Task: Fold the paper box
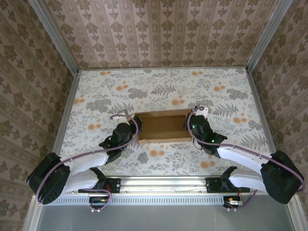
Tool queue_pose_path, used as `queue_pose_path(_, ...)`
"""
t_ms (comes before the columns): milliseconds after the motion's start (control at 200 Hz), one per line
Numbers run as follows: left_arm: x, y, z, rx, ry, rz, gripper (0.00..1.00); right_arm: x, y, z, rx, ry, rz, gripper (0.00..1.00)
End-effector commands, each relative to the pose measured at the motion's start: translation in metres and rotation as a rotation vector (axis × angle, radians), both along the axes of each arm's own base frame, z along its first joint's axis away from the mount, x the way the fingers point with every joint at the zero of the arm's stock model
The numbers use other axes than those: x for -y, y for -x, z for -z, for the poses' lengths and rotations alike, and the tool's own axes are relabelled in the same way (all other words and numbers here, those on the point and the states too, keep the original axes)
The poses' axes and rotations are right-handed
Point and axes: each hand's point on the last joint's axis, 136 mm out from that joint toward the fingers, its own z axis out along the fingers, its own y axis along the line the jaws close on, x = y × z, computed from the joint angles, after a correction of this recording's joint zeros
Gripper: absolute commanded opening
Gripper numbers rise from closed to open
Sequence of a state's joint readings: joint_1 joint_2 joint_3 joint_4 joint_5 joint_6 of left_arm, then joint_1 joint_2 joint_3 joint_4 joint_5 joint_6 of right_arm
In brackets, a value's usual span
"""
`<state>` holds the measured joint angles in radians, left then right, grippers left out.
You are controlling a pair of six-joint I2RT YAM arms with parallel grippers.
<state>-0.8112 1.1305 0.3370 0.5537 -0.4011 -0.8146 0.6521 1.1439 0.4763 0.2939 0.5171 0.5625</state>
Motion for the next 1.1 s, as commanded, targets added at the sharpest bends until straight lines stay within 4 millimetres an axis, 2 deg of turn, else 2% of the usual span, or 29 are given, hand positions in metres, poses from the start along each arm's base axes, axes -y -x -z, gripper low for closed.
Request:
queue_pose_path(0,-0.011,0.006,0.014,-0.018,-0.091,-0.015,0.22,0.019,0.019,0.039,-0.112,0.064,0.034,0.09)
queue_pose_path(390,-0.007,0.014,0.023,-0.002,-0.197,0.003,0.22,0.029,0.039,0.056,-0.151,0.052,0.030,0.14)
queue_pose_path(685,-0.008,0.013,0.026,-0.003,-0.228,-0.014,0.22,0.028,0.059,0.061,-0.221,0.022,-0.028,0.42)
queue_pose_path(870,-0.009,0.012,0.030,-0.011,-0.235,-0.017,0.22,0.027,0.079,0.059,-0.264,0.005,-0.097,0.48)
queue_pose_path(1095,-0.007,0.011,0.030,-0.014,-0.233,-0.020,0.22,0.007,0.113,0.055,-0.336,-0.066,-0.295,0.56)
